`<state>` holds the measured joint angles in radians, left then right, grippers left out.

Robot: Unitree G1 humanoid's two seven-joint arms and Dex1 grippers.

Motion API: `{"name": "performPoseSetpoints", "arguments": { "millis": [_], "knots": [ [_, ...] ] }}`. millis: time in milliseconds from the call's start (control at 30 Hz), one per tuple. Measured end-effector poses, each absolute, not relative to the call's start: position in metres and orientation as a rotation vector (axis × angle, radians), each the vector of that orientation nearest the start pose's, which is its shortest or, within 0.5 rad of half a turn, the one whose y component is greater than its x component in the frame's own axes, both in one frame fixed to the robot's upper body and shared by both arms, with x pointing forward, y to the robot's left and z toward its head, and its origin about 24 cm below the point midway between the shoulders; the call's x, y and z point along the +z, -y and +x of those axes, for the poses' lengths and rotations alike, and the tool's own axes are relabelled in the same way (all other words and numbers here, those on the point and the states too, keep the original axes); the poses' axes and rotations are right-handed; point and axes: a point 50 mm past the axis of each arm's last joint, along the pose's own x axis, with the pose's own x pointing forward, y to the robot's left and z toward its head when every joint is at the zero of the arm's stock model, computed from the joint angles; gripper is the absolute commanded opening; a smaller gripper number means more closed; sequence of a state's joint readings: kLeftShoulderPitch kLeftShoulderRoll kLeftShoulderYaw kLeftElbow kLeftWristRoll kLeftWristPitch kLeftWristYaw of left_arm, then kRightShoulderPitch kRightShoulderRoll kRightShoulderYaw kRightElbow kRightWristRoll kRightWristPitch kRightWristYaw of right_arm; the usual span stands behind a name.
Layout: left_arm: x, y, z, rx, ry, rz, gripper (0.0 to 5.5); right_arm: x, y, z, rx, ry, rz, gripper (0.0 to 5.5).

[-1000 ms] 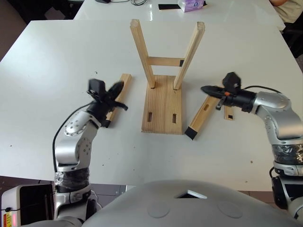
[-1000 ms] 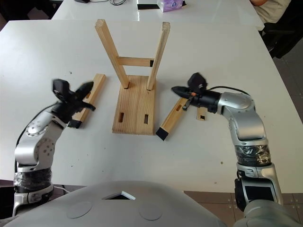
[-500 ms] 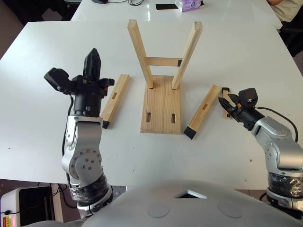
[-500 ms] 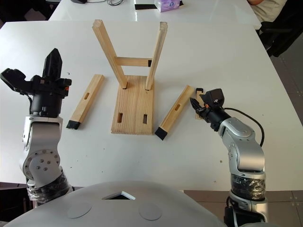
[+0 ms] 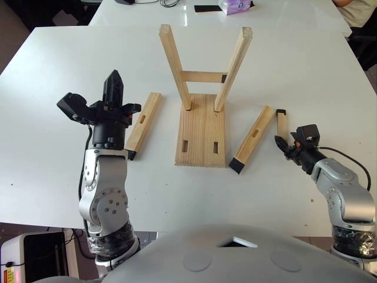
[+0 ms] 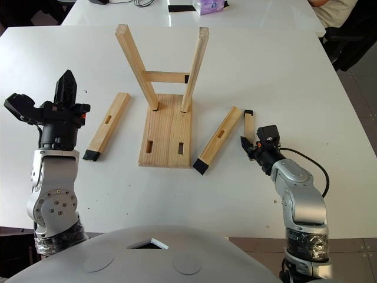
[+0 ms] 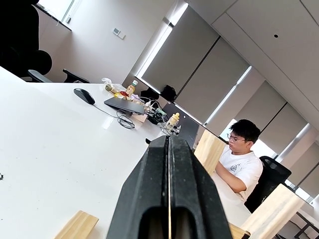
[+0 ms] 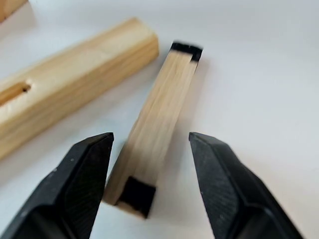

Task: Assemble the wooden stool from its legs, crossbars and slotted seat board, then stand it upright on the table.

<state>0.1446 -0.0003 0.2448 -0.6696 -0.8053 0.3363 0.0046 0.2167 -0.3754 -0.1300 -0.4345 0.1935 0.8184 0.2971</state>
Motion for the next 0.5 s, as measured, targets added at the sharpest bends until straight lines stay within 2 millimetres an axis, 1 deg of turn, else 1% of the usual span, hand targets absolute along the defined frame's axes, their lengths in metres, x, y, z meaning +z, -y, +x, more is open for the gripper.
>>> {"name": "performPoseSetpoints", "arguments": {
  "millis": [100,133,200,233,433,500],
  "knots": [
    [0.139,-0.187,0.203,-0.070,0.275,-0.658,0.00,0.041,0.221,0.192,0.161,-0.610,-0.105,2.80],
    [0.140,-0.187,0.203,-0.072,0.275,-0.658,0.00,0.042,0.221,0.191,0.158,-0.615,-0.106,2.62],
    [0.140,-0.186,0.204,-0.077,0.273,-0.656,0.00,0.042,0.220,0.189,0.150,-0.629,-0.108,2.45],
    [0.140,-0.186,0.205,-0.079,0.274,-0.655,0.00,0.042,0.220,0.189,0.147,-0.632,-0.107,2.23],
    [0.140,-0.185,0.207,-0.090,0.265,-0.638,0.00,0.042,0.218,0.182,0.146,-0.641,-0.113,1.37],
    [0.139,-0.184,0.207,-0.094,0.260,-0.639,0.00,0.041,0.218,0.181,0.146,-0.645,-0.121,1.31]
  ]
}}
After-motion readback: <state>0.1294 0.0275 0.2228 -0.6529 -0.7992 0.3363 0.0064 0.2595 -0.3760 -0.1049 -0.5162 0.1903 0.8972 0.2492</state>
